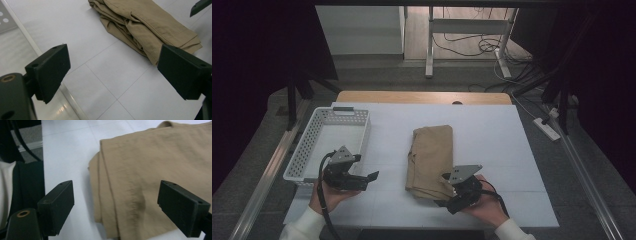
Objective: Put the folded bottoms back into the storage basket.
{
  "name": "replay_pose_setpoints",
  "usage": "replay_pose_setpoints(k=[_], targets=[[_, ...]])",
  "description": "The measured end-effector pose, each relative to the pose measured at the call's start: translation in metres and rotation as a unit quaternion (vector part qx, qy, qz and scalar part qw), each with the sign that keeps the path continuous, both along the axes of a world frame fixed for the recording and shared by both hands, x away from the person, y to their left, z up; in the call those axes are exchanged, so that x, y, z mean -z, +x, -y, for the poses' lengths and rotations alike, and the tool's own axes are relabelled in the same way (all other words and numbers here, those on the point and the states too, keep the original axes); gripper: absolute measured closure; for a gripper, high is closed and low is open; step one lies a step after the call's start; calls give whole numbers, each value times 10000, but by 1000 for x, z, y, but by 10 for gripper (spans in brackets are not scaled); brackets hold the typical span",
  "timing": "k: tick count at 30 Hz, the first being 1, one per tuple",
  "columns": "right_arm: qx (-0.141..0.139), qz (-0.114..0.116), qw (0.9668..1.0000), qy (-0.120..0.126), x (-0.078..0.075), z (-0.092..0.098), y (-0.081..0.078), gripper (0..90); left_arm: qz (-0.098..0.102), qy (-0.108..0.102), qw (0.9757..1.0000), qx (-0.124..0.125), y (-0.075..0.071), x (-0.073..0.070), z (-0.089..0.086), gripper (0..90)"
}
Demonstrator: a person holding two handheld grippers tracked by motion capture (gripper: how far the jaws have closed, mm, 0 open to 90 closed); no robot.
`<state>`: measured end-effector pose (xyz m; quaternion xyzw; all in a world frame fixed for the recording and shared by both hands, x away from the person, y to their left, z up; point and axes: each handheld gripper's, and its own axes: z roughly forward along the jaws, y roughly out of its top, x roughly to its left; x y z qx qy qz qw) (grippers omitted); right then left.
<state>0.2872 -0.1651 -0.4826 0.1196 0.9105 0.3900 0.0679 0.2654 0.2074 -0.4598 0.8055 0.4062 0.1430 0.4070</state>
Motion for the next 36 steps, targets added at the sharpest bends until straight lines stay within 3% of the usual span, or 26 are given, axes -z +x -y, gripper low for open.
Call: replay_pose_setpoints(k=[5,8,11,20,24,30,33,36], targets=[[-33,7,9989,-457,9,-8,-3,139,1,8,10000,5,-1,0,0,109],[-53,23,9985,-540,11,-10,-4,139,-7,8,10000,-10,-1,1,-1,108],[-33,62,9969,-783,16,-12,-5,139,-26,25,10000,-5,0,2,-1,108],[203,-49,9952,-959,22,-12,0,141,-9,15,10000,-16,-1,2,-2,108],[384,-89,9921,-1189,27,-12,2,140,-15,11,10000,-29,-1,2,-2,108],[525,1,9902,-1291,31,-16,5,151,-29,14,10000,-32,0,3,-2,108],[606,56,9885,-1386,33,-17,6,184,-29,15,10000,-31,0,3,-2,108],[792,78,9868,-1413,30,-16,9,340,-23,29,10000,-23,0,3,-2,108]])
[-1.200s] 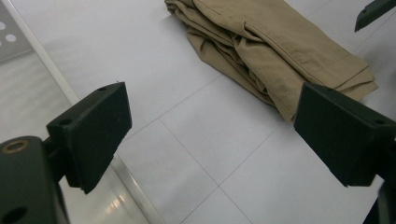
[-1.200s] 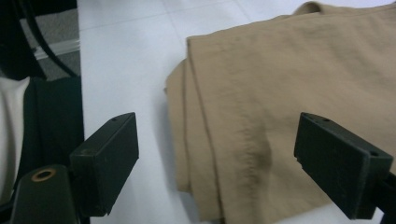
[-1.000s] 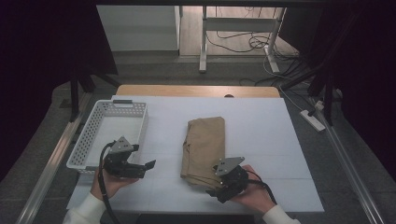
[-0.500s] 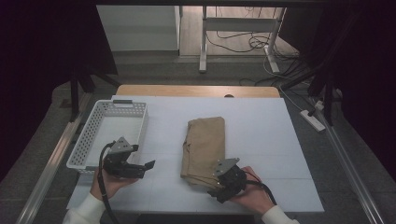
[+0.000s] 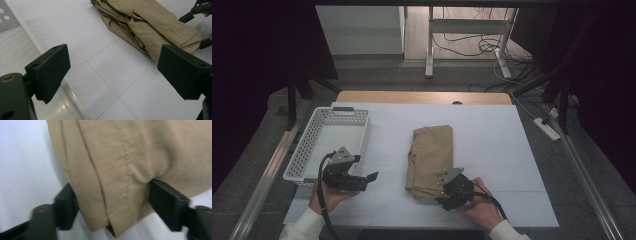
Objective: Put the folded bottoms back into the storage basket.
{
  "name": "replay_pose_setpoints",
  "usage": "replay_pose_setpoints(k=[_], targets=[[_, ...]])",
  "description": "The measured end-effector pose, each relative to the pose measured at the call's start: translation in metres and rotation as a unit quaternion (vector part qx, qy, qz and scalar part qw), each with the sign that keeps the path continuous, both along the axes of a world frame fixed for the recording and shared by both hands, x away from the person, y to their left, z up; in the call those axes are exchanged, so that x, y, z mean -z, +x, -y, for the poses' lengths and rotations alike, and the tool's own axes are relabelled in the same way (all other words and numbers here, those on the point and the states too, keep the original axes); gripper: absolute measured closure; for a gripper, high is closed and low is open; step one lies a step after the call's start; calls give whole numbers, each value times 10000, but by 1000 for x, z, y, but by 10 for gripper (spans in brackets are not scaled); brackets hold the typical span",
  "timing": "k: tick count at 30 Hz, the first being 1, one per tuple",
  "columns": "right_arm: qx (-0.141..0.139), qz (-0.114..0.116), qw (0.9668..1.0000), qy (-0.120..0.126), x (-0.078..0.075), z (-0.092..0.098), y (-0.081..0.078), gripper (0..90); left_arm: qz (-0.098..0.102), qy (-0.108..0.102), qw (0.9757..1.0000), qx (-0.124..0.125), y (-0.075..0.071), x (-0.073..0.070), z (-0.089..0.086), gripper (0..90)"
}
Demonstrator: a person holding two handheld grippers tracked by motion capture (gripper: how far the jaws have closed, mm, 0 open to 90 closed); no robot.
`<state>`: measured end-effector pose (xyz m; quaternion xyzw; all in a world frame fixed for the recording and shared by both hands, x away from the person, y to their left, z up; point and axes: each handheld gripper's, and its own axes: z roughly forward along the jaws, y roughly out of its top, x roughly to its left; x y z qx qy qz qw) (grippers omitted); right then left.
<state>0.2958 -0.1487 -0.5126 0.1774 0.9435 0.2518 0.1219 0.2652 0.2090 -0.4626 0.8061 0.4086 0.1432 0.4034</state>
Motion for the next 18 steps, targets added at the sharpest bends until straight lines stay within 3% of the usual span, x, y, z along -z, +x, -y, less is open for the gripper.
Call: replay_pose_setpoints(k=[4,7,13,15,18], targets=[[44,-79,9999,-45,-1,0,2,422,-8,12,10000,2,0,0,1,108],[83,-146,9998,-116,-4,-1,5,550,-10,29,10000,16,0,1,2,108],[53,-228,9997,-118,-4,1,9,618,10,5,10000,43,-1,0,2,107],[4,-284,9995,-101,-5,1,10,725,14,18,10000,58,-1,1,2,106],[-33,-173,9997,-143,-5,1,8,777,11,20,10000,51,0,1,1,106]])
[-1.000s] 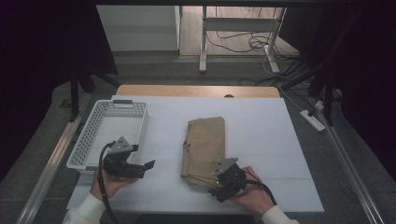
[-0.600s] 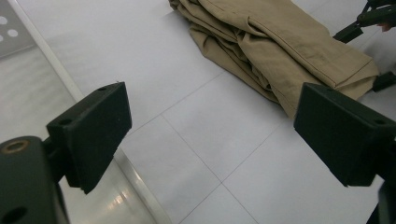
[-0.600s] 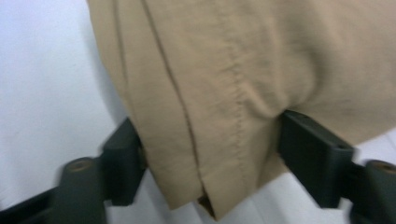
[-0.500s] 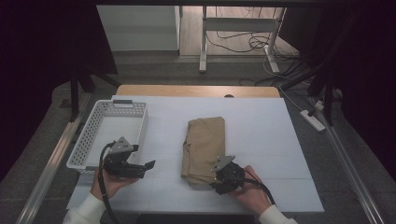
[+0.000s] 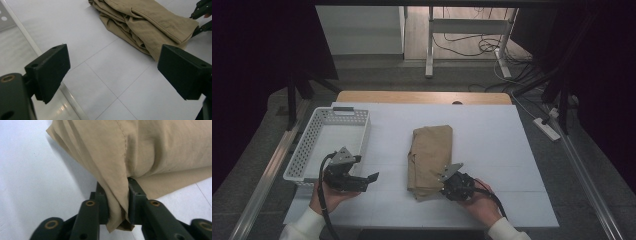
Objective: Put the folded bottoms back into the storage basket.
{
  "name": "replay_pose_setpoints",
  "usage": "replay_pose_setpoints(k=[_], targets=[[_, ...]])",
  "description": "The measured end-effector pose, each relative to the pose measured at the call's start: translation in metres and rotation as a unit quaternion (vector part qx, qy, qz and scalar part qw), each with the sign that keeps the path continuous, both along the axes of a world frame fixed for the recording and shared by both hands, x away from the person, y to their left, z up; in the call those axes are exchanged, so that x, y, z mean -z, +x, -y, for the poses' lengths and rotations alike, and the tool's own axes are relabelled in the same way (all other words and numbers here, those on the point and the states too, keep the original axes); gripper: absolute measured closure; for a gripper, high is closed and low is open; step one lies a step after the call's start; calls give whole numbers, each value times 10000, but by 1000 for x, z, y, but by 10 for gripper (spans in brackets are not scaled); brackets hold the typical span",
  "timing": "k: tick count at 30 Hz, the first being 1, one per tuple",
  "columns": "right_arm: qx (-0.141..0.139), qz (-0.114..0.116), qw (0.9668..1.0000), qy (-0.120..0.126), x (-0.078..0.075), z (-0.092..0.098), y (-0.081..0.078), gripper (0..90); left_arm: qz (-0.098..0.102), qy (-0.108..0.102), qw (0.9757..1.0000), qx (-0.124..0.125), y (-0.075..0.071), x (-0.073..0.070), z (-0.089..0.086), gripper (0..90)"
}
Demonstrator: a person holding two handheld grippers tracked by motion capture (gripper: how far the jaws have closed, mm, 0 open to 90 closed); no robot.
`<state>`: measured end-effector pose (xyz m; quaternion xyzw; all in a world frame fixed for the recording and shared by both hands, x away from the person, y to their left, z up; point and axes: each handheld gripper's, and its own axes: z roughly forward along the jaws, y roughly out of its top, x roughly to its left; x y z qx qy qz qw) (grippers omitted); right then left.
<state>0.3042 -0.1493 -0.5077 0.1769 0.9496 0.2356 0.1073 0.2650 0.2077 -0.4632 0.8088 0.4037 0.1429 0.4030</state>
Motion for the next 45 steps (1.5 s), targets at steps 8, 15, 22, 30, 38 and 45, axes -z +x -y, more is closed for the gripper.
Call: replay_pose_setpoints(k=[8,15,22,30,38,45], targets=[[7,86,9999,79,-4,4,0,836,-3,-54,10000,-5,0,1,-1,107],[62,105,9991,410,-12,10,0,840,36,-126,9999,-22,0,-2,-2,108],[73,97,9983,572,-15,14,-1,841,31,-166,9999,-18,1,-2,-2,108],[71,27,9977,674,-13,16,0,841,131,-79,9997,180,10,-13,18,109],[80,-1,9974,721,-12,18,0,840,197,-136,9994,259,30,-26,32,108],[69,16,9972,744,-10,18,0,840,158,-240,9990,346,51,-37,40,110]])
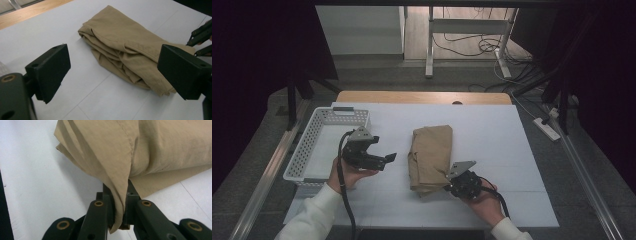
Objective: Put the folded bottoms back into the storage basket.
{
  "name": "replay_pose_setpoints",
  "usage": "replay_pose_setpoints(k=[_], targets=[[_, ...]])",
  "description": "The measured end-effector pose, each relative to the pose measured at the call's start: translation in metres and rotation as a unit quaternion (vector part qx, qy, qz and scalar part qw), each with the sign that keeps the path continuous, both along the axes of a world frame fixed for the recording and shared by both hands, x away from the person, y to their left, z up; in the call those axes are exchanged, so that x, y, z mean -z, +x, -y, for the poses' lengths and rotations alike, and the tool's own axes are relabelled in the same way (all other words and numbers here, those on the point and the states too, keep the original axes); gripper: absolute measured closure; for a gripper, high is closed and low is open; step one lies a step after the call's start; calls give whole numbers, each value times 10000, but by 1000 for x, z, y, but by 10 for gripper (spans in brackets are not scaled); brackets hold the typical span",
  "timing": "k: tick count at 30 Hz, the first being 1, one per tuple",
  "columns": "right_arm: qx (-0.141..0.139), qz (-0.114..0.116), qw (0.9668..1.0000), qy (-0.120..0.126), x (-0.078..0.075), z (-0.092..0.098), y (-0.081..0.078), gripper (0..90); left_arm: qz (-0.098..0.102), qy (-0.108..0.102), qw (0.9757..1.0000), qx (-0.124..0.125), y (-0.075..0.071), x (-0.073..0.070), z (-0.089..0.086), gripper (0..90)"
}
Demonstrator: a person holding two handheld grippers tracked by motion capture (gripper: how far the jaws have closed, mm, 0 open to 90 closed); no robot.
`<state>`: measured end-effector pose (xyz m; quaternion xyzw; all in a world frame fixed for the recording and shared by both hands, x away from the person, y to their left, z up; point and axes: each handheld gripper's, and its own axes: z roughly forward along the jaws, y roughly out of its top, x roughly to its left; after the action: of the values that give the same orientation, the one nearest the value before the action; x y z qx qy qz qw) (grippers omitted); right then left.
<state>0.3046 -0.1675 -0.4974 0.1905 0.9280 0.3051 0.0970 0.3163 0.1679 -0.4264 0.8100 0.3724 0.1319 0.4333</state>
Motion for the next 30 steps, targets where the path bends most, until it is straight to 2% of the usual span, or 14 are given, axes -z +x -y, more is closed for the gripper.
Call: replay_pose_setpoints(k=[12,18,25,30], targets=[[2,-2,10000,-38,2,0,0,840,-71,-78,9999,54,26,-5,13,110],[-1,-23,10000,-37,3,0,0,840,-144,-134,9998,76,40,-3,19,118],[-7,-29,10000,-33,3,0,0,839,-181,29,9997,132,57,-1,33,121],[-8,-25,10000,-21,3,0,0,839,-204,41,9996,178,66,1,38,124]])
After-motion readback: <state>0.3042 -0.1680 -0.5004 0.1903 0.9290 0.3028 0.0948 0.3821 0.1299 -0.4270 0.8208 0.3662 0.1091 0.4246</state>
